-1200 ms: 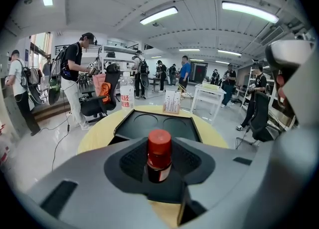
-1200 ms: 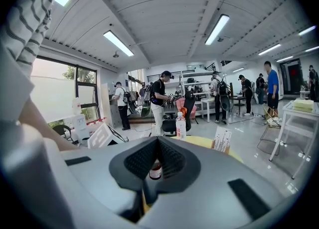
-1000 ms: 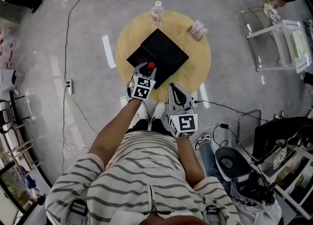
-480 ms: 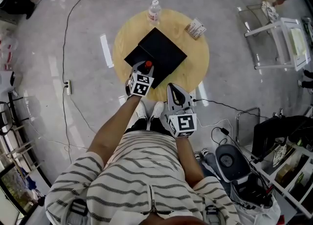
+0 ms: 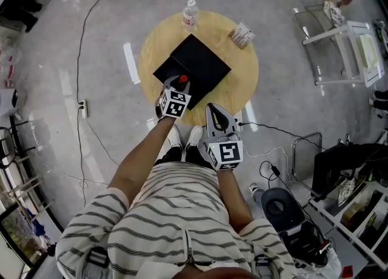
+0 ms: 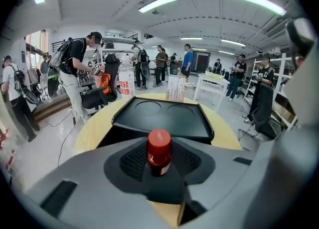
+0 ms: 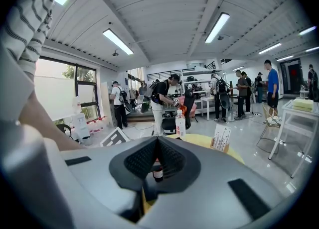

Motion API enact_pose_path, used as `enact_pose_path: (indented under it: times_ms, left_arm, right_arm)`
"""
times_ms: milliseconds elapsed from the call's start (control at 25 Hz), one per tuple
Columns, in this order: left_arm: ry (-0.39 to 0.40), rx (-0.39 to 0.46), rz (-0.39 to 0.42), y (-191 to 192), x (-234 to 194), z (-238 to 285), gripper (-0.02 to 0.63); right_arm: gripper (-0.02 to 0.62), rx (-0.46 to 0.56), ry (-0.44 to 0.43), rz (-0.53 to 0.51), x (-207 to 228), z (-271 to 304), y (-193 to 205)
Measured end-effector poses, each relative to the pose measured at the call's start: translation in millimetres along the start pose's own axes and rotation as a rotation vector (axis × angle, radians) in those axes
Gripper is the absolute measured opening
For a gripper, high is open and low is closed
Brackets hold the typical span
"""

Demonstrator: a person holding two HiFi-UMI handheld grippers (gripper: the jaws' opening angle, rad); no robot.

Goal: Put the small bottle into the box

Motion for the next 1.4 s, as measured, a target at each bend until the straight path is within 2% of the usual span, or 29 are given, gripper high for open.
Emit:
enact_pose_path:
  times_ms: [640, 1000, 1400]
  left_arm:
    - [-0.012, -0.019, 0.012, 5.3, 4.8, -1.3, 0.150]
    - [-0.024, -0.028, -0.018, 7.0, 2.3, -2.4, 0.150]
    - [-0.028, 0.009, -0.019, -5.0, 5.1, -7.6, 0.150]
  right_arm:
    - [0.009, 0.000, -0.004, -0.001, -0.6, -5.5, -0.2]
    - [0.009, -0.005, -0.018, 0.006, -2.9, -3.8, 0.0]
    - [0.009, -0.006, -0.028, 0.001, -7.3, -6.9, -0.7]
Point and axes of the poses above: the fingertips, and each gripper's own axes: z forward along the fingers, x to its right, y out of its underside, the point moved 7 cm from there along -z, backward along the fingers, and after that the axes turned 15 degrees about x, right-handed, at the moved point
